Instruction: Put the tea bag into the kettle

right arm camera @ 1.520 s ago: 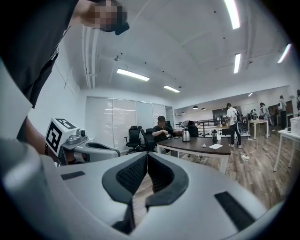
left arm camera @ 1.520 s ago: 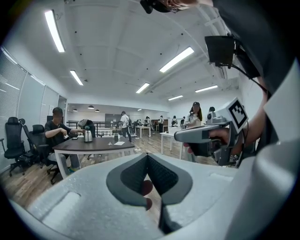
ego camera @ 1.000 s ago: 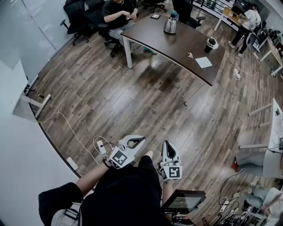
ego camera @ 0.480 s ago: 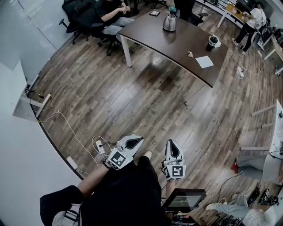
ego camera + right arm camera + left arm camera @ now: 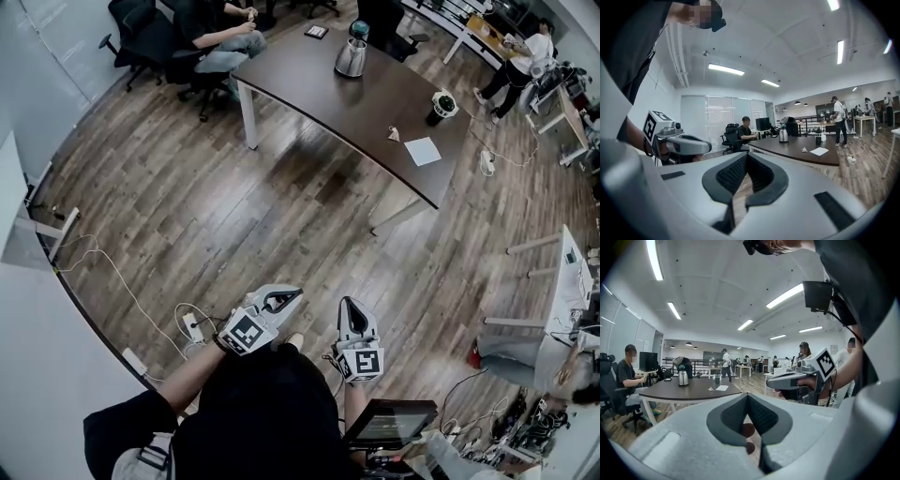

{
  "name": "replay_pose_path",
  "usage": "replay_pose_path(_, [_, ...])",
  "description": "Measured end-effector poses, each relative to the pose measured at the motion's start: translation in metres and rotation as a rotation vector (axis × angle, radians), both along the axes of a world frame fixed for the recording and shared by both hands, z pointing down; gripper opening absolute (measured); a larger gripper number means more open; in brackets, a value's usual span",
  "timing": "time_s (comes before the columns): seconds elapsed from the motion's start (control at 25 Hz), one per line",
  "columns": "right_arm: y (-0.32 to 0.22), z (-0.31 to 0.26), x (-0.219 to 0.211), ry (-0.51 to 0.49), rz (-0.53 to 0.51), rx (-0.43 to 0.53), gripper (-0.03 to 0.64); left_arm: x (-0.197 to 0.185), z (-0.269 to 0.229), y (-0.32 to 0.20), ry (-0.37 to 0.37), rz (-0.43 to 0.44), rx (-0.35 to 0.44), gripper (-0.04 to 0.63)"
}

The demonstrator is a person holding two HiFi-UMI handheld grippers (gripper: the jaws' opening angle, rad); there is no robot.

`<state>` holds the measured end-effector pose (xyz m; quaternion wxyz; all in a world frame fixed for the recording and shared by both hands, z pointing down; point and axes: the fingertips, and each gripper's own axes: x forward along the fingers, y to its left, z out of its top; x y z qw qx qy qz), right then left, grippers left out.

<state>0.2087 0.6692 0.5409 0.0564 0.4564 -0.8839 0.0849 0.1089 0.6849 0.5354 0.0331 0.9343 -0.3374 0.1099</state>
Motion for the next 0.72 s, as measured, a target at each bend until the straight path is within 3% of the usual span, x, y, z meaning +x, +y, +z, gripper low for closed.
replay_pose_path(0.36, [-0.063, -0.014, -0.061, 0.066, -0.001, 0.019, 0.009, -0.073, -0.008, -0.065, 0.057, -0.013, 0.031, -0.008])
replay_pose_path(0.72, [-0.102, -0.008, -0.079, 0.080, 0.003, -0.005, 0.009, -0.096, -0.003, -0.105, 0.068, -0.014, 0.013, -0.008])
